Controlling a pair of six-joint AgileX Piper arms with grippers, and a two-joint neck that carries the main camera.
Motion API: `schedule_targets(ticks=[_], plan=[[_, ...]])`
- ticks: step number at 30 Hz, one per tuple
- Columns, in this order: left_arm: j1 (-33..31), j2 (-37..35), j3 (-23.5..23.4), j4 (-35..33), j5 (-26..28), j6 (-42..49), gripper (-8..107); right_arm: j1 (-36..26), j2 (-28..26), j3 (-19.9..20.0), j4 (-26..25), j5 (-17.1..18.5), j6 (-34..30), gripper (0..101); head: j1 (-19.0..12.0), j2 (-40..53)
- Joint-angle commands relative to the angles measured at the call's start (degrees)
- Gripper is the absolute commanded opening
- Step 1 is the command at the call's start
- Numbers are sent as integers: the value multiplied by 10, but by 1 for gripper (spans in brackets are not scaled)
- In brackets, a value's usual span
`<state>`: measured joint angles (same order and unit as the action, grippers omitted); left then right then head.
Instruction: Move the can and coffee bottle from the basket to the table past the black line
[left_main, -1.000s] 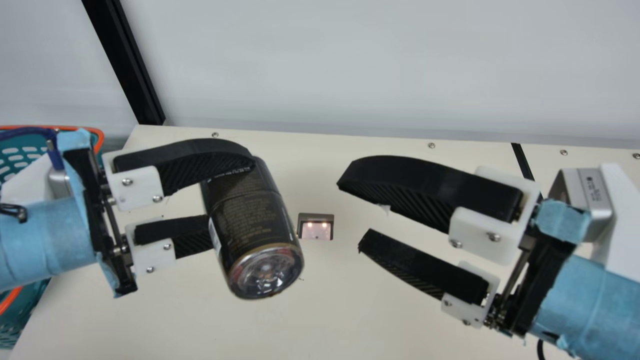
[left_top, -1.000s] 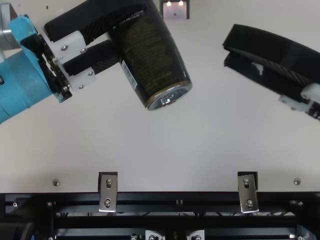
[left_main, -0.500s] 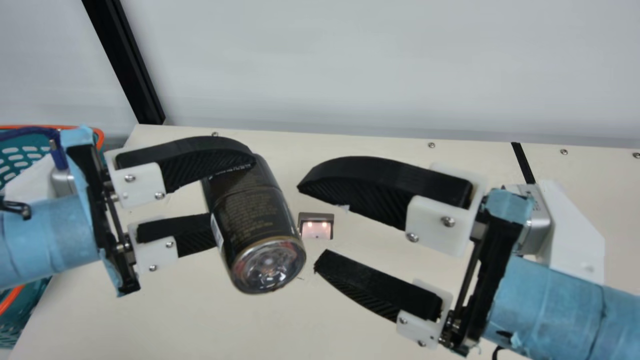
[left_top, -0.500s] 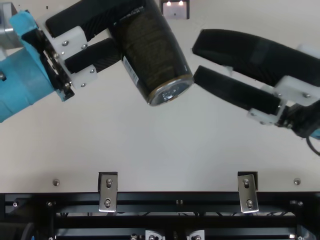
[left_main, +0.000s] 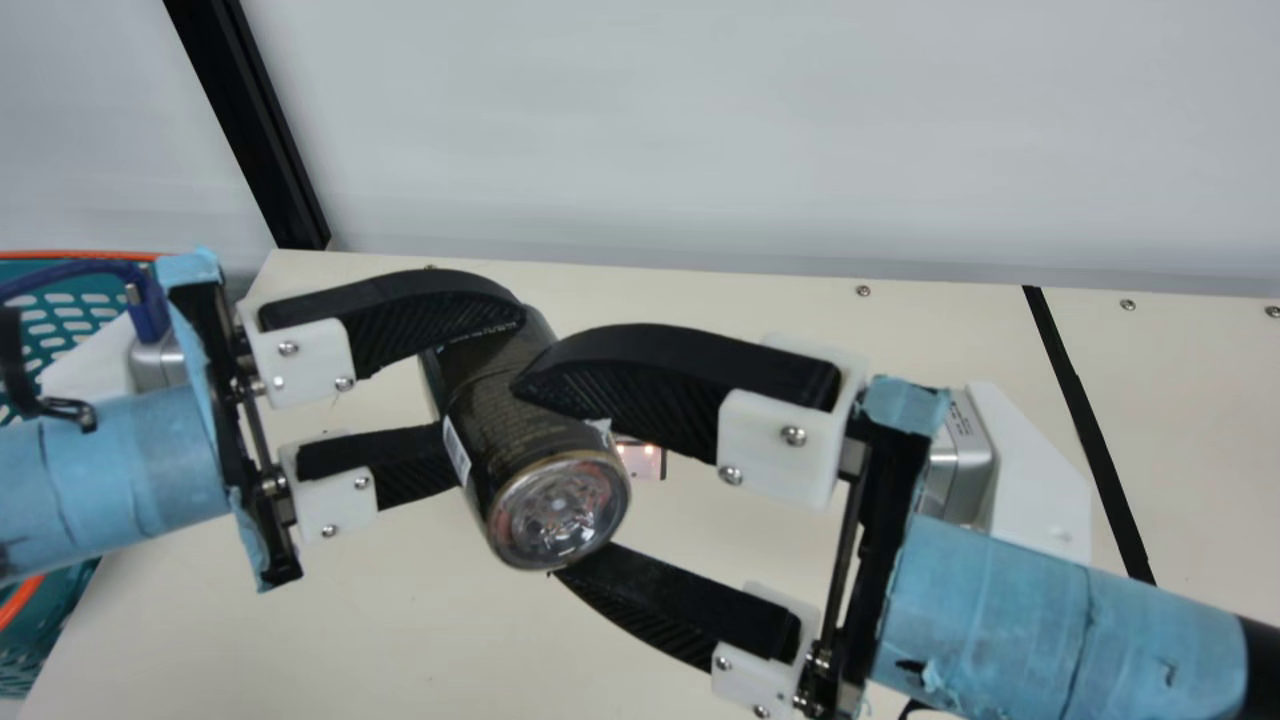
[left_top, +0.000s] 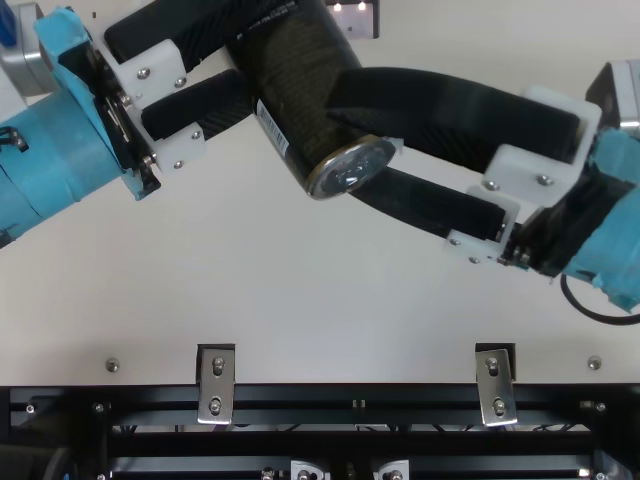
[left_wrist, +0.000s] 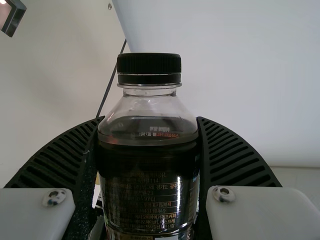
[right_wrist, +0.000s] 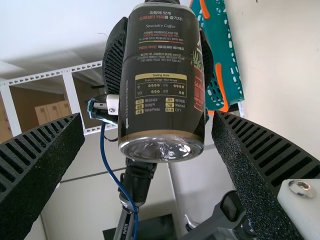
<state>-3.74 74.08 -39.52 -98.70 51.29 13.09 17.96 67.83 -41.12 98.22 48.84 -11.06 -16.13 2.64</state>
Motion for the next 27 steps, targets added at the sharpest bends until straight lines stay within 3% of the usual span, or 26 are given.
schedule_targets(ticks=[1,11,27], plan=[[0,0,0,0,0,0,10,2,6,1,6,-1,-4,101,-3,4],[0,0,0,0,0,0,10,-4,30,-5,18,3,5,101,-3,4],[0,0,0,0,0,0,10,33,72,-56,18,-13,36,101,-3,4]])
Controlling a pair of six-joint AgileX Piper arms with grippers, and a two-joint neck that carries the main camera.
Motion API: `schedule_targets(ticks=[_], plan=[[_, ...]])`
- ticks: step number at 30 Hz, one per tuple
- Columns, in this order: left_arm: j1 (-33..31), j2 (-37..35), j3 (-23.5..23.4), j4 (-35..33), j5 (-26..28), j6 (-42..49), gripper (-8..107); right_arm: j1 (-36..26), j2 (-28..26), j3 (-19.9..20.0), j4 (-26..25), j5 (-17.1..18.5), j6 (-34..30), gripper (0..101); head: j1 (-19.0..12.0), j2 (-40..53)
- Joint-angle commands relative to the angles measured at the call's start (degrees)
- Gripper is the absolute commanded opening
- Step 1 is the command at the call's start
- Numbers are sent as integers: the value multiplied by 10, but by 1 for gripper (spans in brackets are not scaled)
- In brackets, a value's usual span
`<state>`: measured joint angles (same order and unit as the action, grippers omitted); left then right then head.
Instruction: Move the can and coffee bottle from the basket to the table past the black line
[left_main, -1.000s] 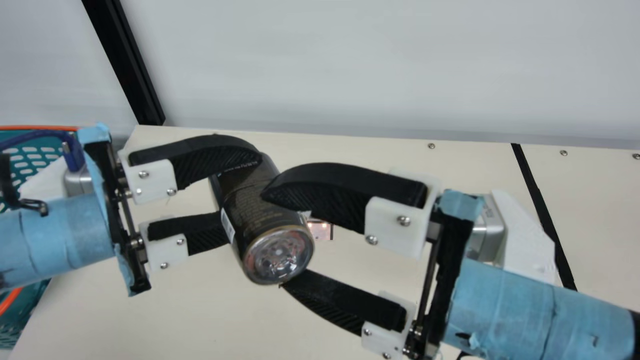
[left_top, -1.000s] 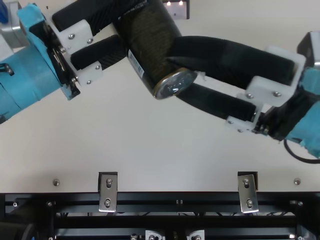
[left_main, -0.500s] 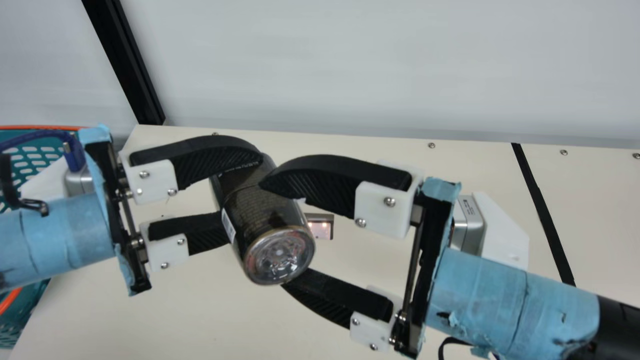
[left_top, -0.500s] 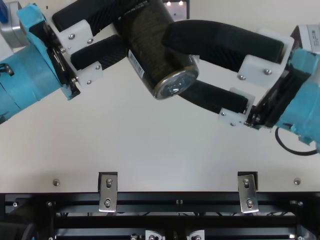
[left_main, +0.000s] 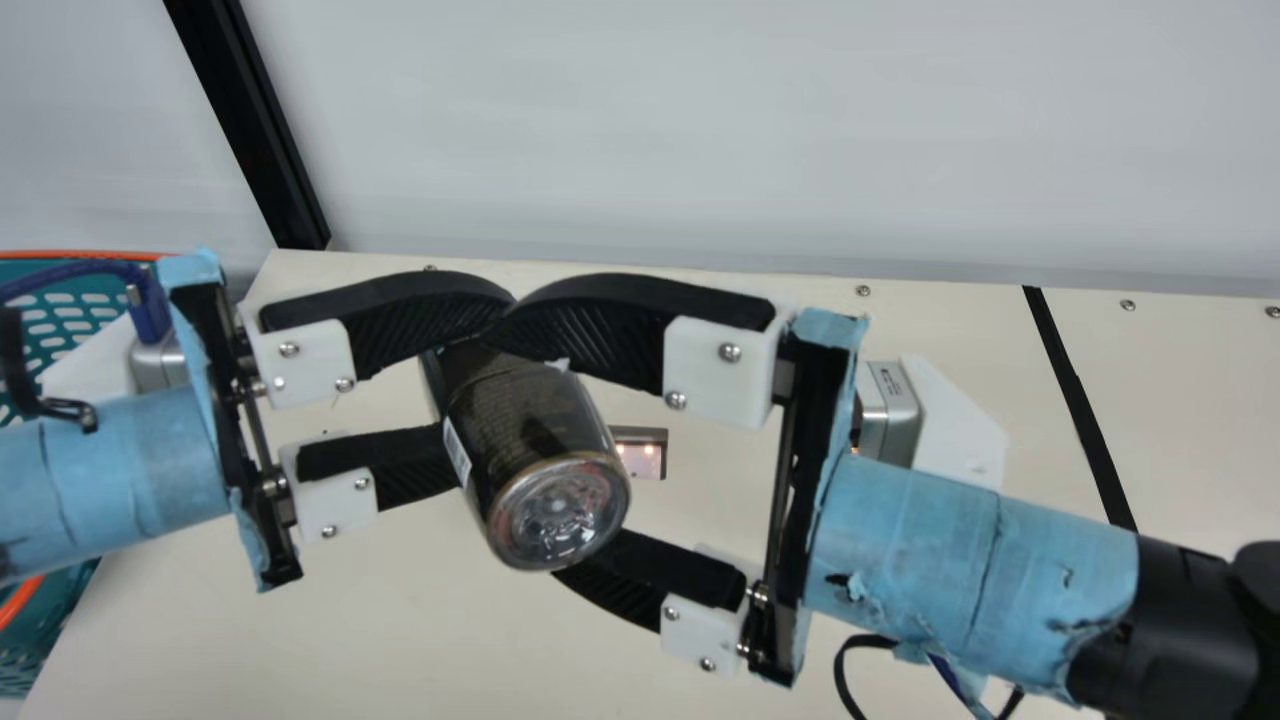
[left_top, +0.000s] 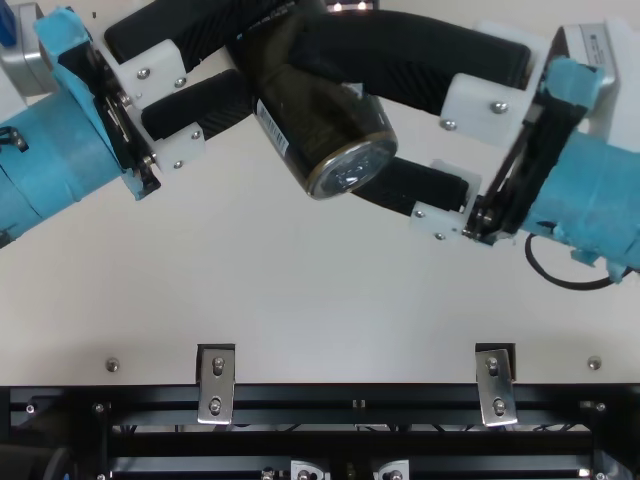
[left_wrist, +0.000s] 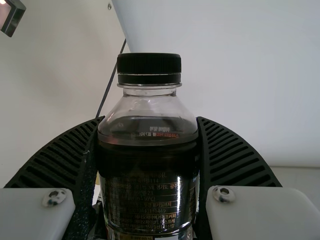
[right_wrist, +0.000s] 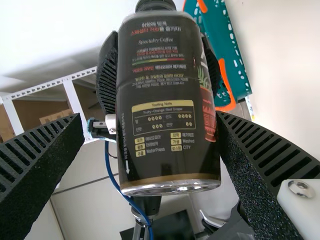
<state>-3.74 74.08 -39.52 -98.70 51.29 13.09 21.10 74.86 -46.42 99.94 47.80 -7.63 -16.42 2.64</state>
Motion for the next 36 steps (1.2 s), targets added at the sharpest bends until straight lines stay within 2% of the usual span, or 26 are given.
schedule_targets(ticks=[1,11,12,19,20,21,22,36], plan=[[0,0,0,0,0,0,10,5,5,-6,0,-4,3,101,0,4],[0,0,0,0,0,0,10,22,30,-25,0,-11,8,101,0,4],[0,0,0,0,0,0,10,22,31,-25,0,-11,7,0,0,4],[0,0,0,-4,0,0,10,22,32,-25,-12,-13,9,0,0,4],[0,0,0,-4,0,0,19,22,32,-25,-12,-13,9,0,0,4],[0,0,0,-4,0,0,40,22,32,-25,-12,-13,9,0,0,4],[0,0,0,-4,0,0,90,22,32,-25,-12,-13,9,0,0,4],[5,-2,-1,-5,-13,-8,90,22,32,-25,-8,-14,9,0,0,4]])
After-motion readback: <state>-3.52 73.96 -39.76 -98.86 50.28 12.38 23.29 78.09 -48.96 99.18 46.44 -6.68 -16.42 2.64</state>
